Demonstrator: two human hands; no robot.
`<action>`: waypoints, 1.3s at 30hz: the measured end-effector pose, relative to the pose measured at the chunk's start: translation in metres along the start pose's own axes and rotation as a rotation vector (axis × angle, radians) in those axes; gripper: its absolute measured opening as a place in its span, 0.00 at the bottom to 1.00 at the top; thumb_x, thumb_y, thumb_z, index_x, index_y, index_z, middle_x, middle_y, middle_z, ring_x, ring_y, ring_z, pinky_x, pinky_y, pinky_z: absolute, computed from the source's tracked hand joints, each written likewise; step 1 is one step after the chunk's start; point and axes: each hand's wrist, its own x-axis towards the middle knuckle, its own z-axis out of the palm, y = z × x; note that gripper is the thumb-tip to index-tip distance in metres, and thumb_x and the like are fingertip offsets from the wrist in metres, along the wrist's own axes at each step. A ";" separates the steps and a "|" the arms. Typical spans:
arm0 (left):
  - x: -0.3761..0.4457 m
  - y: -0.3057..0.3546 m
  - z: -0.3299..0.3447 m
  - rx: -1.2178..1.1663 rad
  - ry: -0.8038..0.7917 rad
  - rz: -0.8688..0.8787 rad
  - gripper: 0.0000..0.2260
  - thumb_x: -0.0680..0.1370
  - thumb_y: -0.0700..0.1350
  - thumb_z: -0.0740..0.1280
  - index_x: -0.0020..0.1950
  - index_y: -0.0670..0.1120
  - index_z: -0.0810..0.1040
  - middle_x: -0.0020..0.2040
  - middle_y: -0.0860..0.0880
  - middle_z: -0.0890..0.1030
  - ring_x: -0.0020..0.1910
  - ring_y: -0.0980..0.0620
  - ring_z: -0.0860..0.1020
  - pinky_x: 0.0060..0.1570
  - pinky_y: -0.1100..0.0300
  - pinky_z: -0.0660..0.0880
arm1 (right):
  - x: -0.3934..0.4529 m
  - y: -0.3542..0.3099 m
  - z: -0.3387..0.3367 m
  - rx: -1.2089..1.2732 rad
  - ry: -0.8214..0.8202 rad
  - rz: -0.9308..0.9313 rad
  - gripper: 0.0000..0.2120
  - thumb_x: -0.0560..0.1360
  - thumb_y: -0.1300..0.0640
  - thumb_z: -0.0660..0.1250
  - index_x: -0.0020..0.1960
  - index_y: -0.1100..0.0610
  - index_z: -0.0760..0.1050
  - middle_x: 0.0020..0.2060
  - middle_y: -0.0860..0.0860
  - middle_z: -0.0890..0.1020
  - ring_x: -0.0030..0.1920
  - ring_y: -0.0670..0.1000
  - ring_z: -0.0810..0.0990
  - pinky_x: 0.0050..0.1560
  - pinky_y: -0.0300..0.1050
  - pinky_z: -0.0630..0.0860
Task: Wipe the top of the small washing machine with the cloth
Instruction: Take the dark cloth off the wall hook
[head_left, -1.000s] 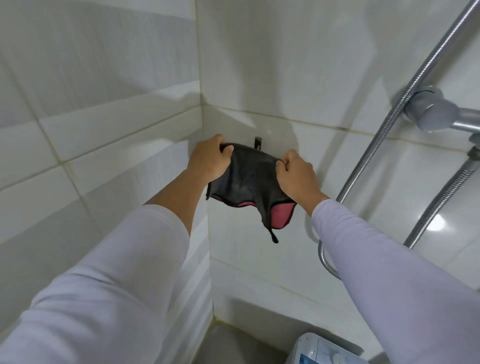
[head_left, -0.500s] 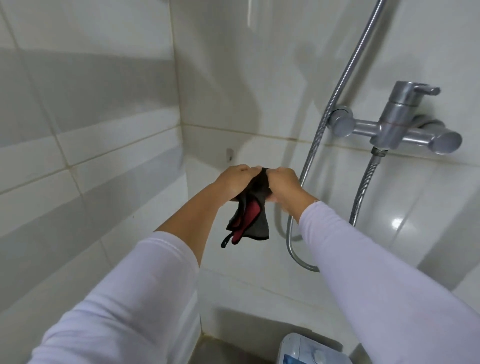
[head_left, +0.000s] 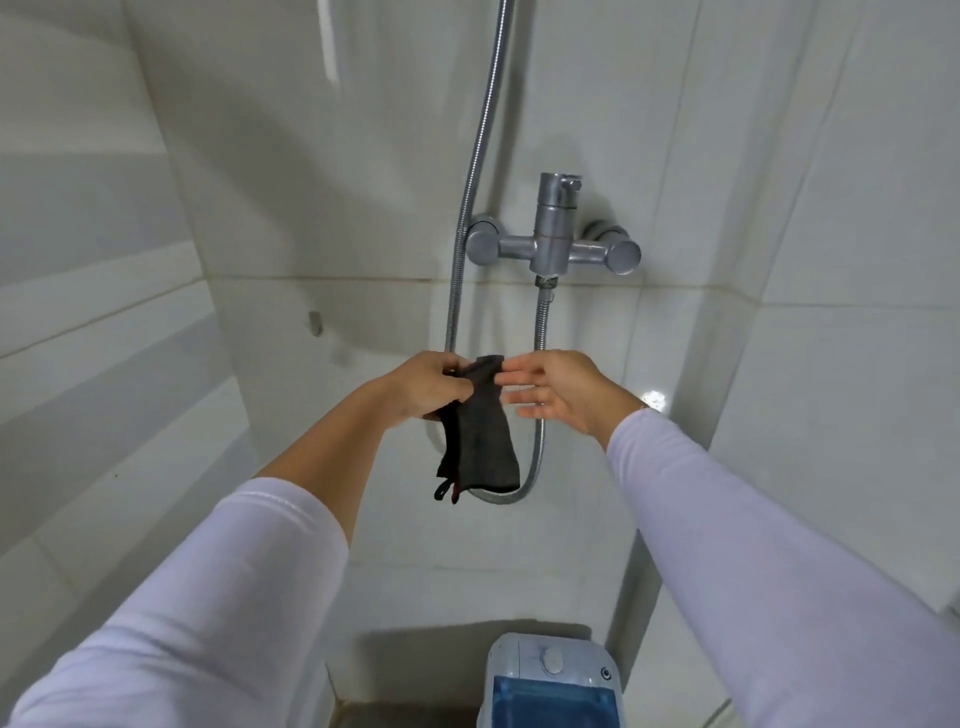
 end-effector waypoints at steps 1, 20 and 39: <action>-0.001 0.004 0.006 -0.038 -0.033 -0.008 0.11 0.74 0.35 0.60 0.48 0.47 0.78 0.43 0.46 0.78 0.42 0.50 0.77 0.47 0.56 0.78 | -0.003 0.007 -0.012 -0.045 0.052 -0.008 0.11 0.75 0.60 0.62 0.56 0.59 0.75 0.48 0.55 0.81 0.42 0.52 0.80 0.44 0.45 0.78; 0.044 -0.032 0.173 -0.751 -0.421 -0.367 0.26 0.73 0.52 0.70 0.68 0.51 0.64 0.57 0.42 0.77 0.54 0.42 0.80 0.51 0.45 0.79 | -0.031 0.111 -0.145 0.202 0.090 0.240 0.19 0.76 0.51 0.64 0.61 0.62 0.74 0.56 0.57 0.80 0.53 0.55 0.80 0.54 0.48 0.77; 0.112 -0.215 0.326 0.020 -0.432 -0.016 0.22 0.70 0.31 0.71 0.63 0.42 0.77 0.59 0.45 0.79 0.61 0.48 0.77 0.64 0.57 0.71 | 0.031 0.379 -0.189 0.064 0.098 0.236 0.18 0.71 0.69 0.67 0.61 0.66 0.74 0.56 0.59 0.80 0.51 0.54 0.81 0.48 0.44 0.81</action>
